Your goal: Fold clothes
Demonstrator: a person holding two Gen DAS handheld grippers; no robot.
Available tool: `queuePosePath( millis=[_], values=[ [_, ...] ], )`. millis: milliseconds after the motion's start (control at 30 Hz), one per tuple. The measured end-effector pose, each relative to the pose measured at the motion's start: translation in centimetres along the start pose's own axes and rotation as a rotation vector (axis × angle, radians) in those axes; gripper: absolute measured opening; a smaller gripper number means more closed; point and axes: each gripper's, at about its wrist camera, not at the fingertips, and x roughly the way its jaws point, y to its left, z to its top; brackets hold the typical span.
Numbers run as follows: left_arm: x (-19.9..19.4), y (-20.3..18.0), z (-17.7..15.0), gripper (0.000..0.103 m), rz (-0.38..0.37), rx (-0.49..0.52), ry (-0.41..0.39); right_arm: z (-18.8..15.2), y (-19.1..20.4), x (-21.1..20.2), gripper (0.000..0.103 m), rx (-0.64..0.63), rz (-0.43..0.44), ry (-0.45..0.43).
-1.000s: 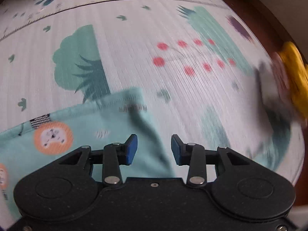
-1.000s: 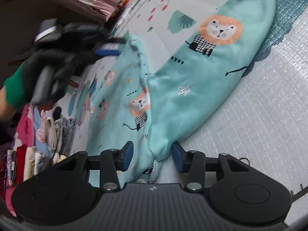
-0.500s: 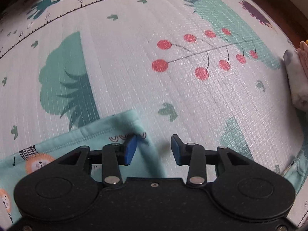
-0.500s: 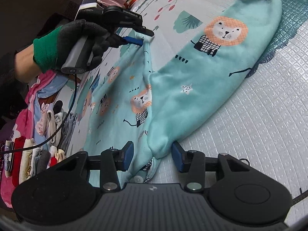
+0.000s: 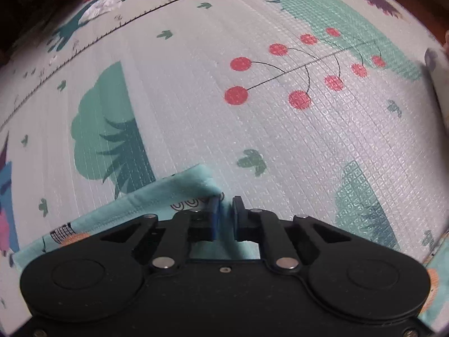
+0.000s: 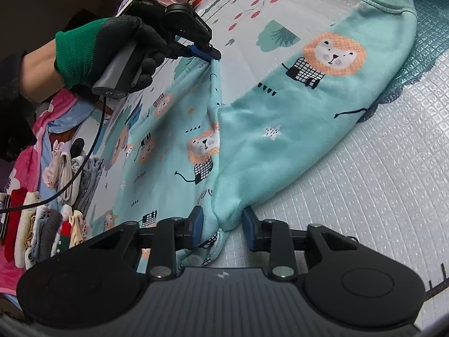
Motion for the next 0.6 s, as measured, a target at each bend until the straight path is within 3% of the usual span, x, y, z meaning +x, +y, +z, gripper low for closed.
queuePosePath(
  millis=[133,300,600],
  values=[
    [-0.6,1.3,-0.3,0.005,-0.053,-0.042,-0.019,-0.1,0.4,-0.3,0.018,-0.017,0.018,-0.01],
    [-1.6,3.6,-0.3,0.005,-0.156,-0.146,-0.053,-0.2,2.2,-1.0,0.016,-0.155,-0.021,-0.039],
    [-4.0,9.7,-2.6,0.005,-0.367,-0.329,-0.155,-2.6,8.6,0.2,0.015,-0.765,-0.211,-0.023]
  ],
)
